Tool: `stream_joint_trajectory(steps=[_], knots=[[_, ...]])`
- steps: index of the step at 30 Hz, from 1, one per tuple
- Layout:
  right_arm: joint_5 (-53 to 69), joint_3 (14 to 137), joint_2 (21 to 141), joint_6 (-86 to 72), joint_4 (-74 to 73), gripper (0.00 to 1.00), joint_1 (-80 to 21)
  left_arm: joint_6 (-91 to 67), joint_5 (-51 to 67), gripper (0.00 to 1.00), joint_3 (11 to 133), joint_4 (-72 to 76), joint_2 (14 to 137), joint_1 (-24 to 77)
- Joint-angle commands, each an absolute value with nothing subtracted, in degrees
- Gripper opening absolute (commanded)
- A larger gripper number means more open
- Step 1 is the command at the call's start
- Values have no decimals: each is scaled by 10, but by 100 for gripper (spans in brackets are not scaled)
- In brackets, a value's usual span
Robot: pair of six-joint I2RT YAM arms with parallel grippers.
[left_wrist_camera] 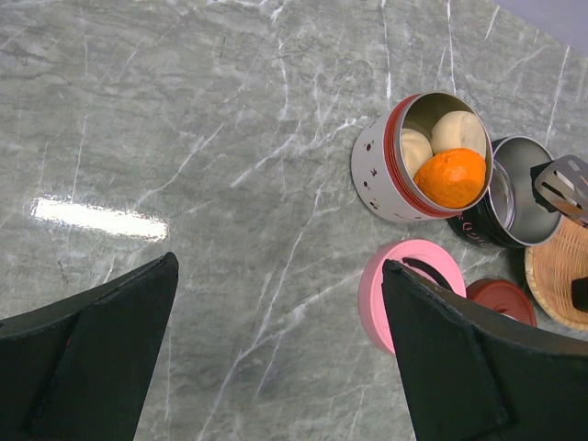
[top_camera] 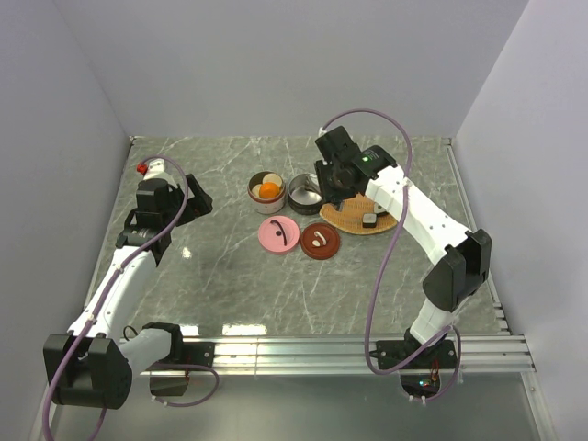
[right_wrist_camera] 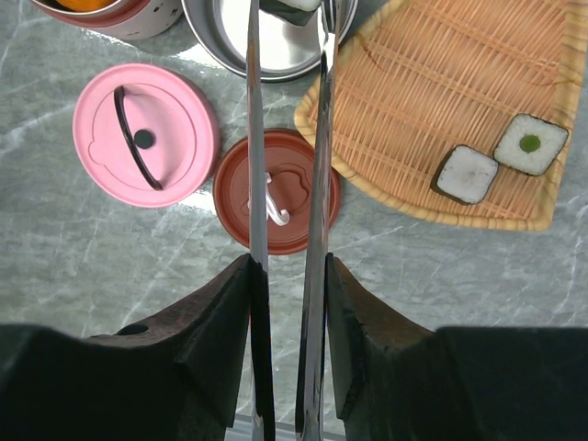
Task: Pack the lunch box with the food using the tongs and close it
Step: Place the food into the lunch box, then pick up the food using the clamp
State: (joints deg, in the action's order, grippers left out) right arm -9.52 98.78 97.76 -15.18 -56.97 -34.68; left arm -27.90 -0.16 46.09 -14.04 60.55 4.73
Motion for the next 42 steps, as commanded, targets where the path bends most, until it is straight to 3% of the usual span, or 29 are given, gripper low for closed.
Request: stream_joint_trajectory(steps=[1, 16, 30, 42], knots=[[-97, 1026, 978, -144, -542, 43, -352, -275, 2, 99, 462, -120, 592, 47], [-127, 1030, 955, -146, -554, 47, -356, -273, 2, 100, 467, -124, 592, 47], [-207, 823, 738, -201, -631, 48, -354, -282, 3, 99, 458, -114, 601, 47], [-255, 743, 700, -238, -664, 49, -353, -282, 4, 99, 457, -113, 599, 47]])
